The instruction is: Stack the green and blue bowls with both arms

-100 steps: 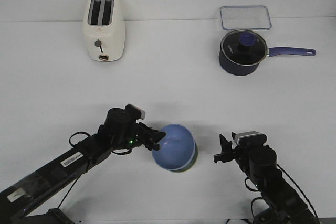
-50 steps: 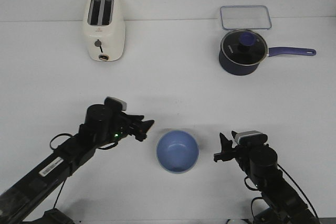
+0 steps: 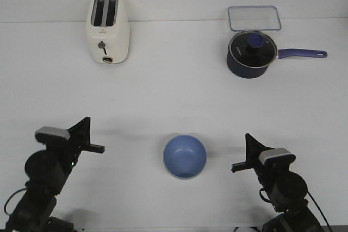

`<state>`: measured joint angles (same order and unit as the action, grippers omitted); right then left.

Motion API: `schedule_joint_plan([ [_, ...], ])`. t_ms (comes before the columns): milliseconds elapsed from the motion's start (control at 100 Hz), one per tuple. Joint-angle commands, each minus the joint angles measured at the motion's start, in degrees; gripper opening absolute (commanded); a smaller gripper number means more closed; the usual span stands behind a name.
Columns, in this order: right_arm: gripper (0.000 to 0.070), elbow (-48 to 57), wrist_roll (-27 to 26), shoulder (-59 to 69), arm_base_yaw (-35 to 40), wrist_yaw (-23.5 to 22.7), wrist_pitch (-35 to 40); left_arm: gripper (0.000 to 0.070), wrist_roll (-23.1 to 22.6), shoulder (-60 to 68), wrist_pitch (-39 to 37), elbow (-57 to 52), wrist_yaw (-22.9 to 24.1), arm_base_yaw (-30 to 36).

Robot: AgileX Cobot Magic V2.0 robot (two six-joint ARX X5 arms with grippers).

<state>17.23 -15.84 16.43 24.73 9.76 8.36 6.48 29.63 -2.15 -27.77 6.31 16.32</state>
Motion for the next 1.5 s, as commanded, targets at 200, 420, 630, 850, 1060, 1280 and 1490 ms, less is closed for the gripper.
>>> schedule_joint_plan([
  [200, 0.0, -0.44, 1.36, -2.14, 0.26, 5.62, -2.34, 0.0015, -1.16, -16.63, -5.75, 8.85, 2.91, -2.49],
  [420, 0.0, -0.44, 0.7, -2.14, 0.33, 5.29, -2.8, 0.0015, -1.09, -19.28, -7.32, 8.83, 2.86, -2.45],
  [630, 0.0, -0.42, 0.7, -2.14, 0.33, 5.29, -2.8, 0.0015, -1.09, -19.28, -6.75, 8.83, 2.86, -2.43],
  [850, 0.0, -0.42, 0.7, -2.14, 0.33, 5.29, -2.8, 0.0015, -1.09, -19.28, -6.73, 8.83, 2.89, -2.45],
  [1060, 0.0, -0.44, 0.7, -2.14, 0.33, 5.29, -2.78, 0.0015, -6.25, -20.41, -6.05, 10.21, 2.69, -4.63],
  [1280, 0.0, -0.42, 0.7, -2.14, 0.33, 5.29, -2.78, 0.0015, -7.78, -24.37, -6.64, 19.23, -4.68, -12.28],
  [1490, 0.0, -0.42, 0.7, -2.14, 0.33, 5.29, -2.8, 0.0015, -4.15, -28.83, -8.07, 26.12, -5.97, -15.34],
])
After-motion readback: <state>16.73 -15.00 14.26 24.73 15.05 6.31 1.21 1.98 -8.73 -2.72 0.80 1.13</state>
